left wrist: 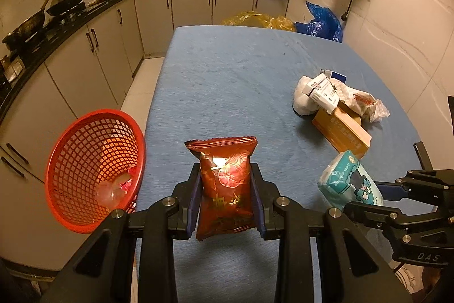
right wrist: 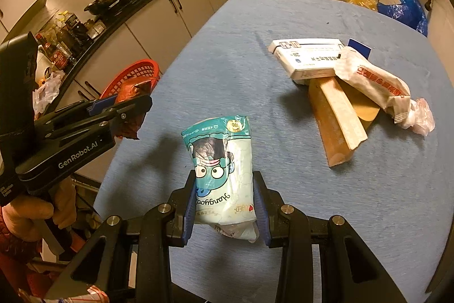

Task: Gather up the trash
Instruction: 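Carry the wrapper and tissue pack over the red basket and release both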

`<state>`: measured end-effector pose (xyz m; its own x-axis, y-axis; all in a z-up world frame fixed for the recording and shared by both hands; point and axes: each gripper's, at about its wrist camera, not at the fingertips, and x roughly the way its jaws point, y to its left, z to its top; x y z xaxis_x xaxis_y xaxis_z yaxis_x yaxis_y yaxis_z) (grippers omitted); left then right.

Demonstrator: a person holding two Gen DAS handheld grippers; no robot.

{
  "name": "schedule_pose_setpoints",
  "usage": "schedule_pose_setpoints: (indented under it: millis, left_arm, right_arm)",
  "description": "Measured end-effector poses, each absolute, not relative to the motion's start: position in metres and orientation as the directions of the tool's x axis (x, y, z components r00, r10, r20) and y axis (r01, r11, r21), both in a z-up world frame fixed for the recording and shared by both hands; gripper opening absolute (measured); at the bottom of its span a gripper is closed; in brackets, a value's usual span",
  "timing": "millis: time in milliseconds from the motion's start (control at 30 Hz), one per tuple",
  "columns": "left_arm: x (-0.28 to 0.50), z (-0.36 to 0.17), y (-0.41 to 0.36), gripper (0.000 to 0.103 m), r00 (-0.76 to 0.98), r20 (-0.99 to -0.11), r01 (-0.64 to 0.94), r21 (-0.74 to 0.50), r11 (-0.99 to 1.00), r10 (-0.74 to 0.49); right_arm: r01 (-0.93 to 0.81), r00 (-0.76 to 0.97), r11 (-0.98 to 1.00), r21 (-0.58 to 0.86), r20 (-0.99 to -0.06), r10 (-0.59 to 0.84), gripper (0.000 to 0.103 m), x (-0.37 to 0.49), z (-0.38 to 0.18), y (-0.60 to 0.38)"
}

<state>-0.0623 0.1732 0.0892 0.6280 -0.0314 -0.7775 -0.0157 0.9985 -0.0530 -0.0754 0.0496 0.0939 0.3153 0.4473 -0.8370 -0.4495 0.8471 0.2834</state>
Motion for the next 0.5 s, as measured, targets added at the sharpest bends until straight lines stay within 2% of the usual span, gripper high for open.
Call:
schedule_pose_setpoints:
  millis: [500]
  left_arm:
    - [-0.073,0.096,0.193,0.03,0.644,-0.764,-0.037,-0.059,0.998,-0.021]
  right_arm:
    - [-0.475,0.315,0.837,0.271,-0.836,0.449,0.039,-0.077,0.099,0.069]
